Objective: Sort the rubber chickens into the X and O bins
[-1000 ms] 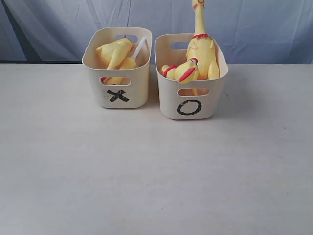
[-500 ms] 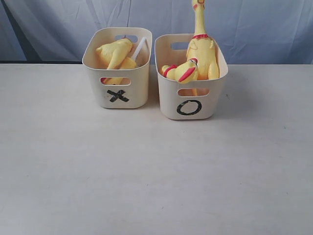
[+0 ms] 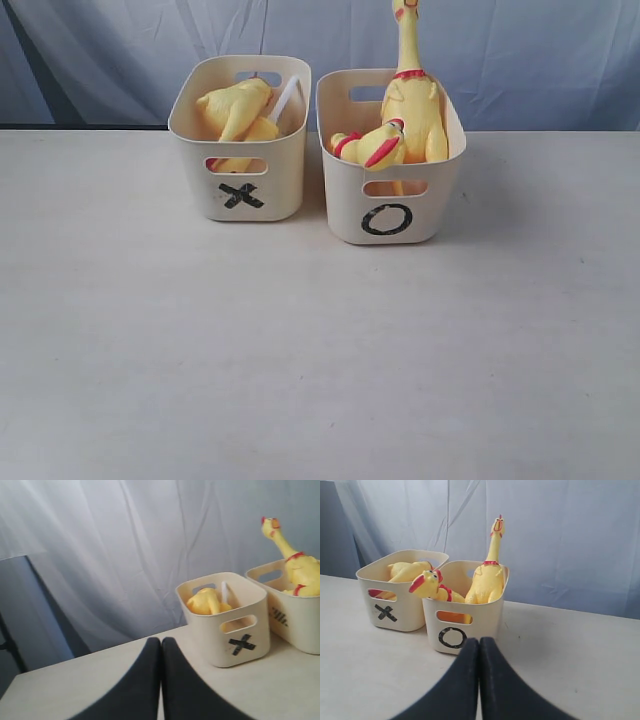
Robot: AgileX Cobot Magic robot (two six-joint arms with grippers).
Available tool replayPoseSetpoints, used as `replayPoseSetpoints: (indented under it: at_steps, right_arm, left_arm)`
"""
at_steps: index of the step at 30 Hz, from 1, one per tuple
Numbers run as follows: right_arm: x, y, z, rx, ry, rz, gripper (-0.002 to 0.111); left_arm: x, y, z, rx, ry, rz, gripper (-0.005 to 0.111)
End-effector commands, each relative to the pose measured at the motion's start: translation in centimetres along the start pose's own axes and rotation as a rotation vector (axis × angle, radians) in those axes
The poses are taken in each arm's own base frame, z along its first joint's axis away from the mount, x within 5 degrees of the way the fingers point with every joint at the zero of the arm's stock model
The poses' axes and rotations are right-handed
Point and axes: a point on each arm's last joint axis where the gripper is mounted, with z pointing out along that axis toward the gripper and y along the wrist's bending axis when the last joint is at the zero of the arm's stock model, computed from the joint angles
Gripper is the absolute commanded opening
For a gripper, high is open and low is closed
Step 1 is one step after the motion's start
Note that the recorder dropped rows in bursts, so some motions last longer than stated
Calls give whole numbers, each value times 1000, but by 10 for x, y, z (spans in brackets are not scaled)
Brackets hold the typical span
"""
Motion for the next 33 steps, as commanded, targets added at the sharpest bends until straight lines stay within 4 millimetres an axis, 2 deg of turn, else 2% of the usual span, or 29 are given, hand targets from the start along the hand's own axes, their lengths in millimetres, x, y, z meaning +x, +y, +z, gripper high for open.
replayPoseSetpoints:
  at_steps: [1, 27, 33]
  right_arm:
    - [1, 0, 0, 8, -5, 1, 0]
    - [1, 0, 0, 13, -4, -2, 0]
    - [2, -17, -2, 194, 28, -207, 0]
  left_arm:
    - [1, 2, 0, -103, 20, -1, 0]
    - [1, 3, 0, -133, 27, -5, 0]
    - [1, 3, 0, -132, 21, -9, 0]
